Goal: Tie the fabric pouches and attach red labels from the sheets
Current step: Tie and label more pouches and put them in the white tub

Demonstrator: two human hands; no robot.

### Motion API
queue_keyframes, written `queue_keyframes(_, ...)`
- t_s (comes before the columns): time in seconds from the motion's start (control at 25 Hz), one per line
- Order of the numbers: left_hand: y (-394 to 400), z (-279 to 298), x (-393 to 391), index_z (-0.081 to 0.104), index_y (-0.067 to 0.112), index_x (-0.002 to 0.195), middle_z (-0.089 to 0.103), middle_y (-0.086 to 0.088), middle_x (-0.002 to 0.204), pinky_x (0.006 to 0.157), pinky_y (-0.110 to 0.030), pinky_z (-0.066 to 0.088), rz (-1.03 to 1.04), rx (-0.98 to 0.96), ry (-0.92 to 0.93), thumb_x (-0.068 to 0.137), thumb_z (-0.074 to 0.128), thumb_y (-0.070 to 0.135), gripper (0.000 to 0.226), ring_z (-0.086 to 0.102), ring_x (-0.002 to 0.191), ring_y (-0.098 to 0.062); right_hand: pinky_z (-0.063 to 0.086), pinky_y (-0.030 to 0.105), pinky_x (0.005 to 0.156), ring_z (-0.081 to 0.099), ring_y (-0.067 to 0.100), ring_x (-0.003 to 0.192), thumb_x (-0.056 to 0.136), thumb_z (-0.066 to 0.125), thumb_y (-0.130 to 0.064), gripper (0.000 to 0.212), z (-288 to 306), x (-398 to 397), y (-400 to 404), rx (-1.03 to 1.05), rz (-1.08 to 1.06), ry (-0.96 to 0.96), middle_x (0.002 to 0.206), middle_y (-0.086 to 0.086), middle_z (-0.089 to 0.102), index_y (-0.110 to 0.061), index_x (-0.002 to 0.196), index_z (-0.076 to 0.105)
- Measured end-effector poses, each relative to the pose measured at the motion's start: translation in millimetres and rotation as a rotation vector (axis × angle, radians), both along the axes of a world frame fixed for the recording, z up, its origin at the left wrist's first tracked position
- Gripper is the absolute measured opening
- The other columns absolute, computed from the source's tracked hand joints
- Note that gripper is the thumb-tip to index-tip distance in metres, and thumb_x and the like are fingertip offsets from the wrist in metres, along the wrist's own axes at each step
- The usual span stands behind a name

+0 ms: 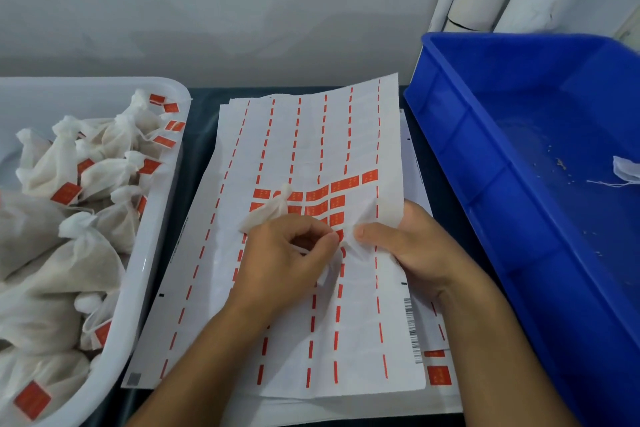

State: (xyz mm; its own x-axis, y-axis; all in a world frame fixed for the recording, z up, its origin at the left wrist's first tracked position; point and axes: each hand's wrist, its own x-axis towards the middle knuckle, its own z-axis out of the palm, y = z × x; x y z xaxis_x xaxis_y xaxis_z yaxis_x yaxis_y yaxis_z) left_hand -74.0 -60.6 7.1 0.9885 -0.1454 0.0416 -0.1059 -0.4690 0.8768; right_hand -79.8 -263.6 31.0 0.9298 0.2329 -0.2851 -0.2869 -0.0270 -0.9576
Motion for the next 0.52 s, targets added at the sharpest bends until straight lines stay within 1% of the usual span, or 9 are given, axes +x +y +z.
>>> queue_keyframes(0.04, -0.6, 0.0, 0.8, 0.07, 0.047, 0.076, 0.066, 0.039, 0.087, 0.066, -0.001, 0.049, 0.014, 0.008, -0.009, 0.088, 0.077, 0.038, 0.017, 0.064, 0.089, 0.01, 0.064, 0.046, 0.083, 0.077, 0.026, 0.101, 0.099, 0.068, -0.028, 0.023, 0.7, -0.5, 0.0, 0.001, 0.001, 0.003, 0.115, -0.005, 0.078, -0.049, 0.108, 0.071)
queue_keyframes(0.12, -0.5, 0.0, 1.4, 0.069, 0.046, 0.077, 0.066, 0.039, 0.088, 0.065, -0.003, 0.05, 0.033, 0.016, -0.015, 0.088, 0.076, 0.04, 0.015, 0.064, 0.089, 0.01, 0.063, 0.048, 0.085, 0.077, 0.026, 0.1, 0.099, 0.067, -0.029, 0.023, 0.3, 0.0, 0.8, 0.006, -0.01, 0.015, 0.114, -0.005, 0.078, -0.049, 0.107, 0.071)
queue_keyframes(0.2, 0.3, 1.1, 0.1, 0.069, 0.047, 0.08, 0.067, 0.037, 0.088, 0.067, -0.006, 0.052, 0.02, 0.013, -0.031, 0.087, 0.076, 0.042, 0.011, 0.065, 0.09, 0.009, 0.062, 0.053, 0.088, 0.077, 0.029, 0.1, 0.098, 0.066, -0.028, 0.022, -2.0, 0.6, 1.3, 0.033, -0.034, 0.04, 0.115, -0.002, 0.078, -0.045, 0.113, 0.071)
queue_keyframes(0.28, 0.2, 3.4, -2.0, 0.068, 0.051, 0.084, 0.068, 0.034, 0.086, 0.067, -0.005, 0.053, -0.022, 0.01, -0.056, 0.084, 0.078, 0.046, 0.011, 0.065, 0.091, 0.009, 0.06, 0.057, 0.09, 0.076, 0.032, 0.101, 0.097, 0.067, -0.027, 0.027, -3.3, 0.6, 1.6, 0.069, -0.036, 0.061, 0.117, 0.001, 0.077, -0.037, 0.122, 0.068)
queue_keyframes(0.36, -1.2, 6.5, -4.2, 0.068, 0.053, 0.088, 0.066, 0.037, 0.089, 0.069, -0.005, 0.053, -0.048, 0.024, -0.064, 0.081, 0.077, 0.052, 0.011, 0.065, 0.091, 0.01, 0.061, 0.056, 0.089, 0.076, 0.033, 0.101, 0.093, 0.073, -0.029, 0.035, -3.9, 0.2, 2.2, 0.074, -0.033, 0.059, 0.118, 0.002, 0.077, -0.033, 0.127, 0.066)
queue_keyframes(0.44, -2.2, 6.9, -5.0, 0.073, 0.048, 0.093, 0.067, 0.037, 0.091, 0.072, -0.009, 0.055, -0.05, 0.021, -0.062, 0.078, 0.073, 0.055, 0.016, 0.066, 0.091, 0.009, 0.062, 0.054, 0.087, 0.077, 0.031, 0.098, 0.09, 0.078, -0.029, 0.037, -4.4, 0.5, 2.3, 0.053, -0.042, 0.043, 0.116, 0.0, 0.078, -0.034, 0.125, 0.067)
queue_keyframes(0.52, -2.6, 5.3, -5.1, 0.075, 0.047, 0.091, 0.069, 0.036, 0.091, 0.075, -0.012, 0.056, -0.035, -0.001, -0.042, 0.08, 0.076, 0.051, 0.012, 0.067, 0.091, 0.008, 0.063, 0.053, 0.085, 0.078, 0.03, 0.097, 0.088, 0.079, -0.031, 0.033, -5.4, 1.0, 2.1, 0.029, -0.047, 0.036, 0.114, -0.003, 0.078, -0.039, 0.118, 0.071)
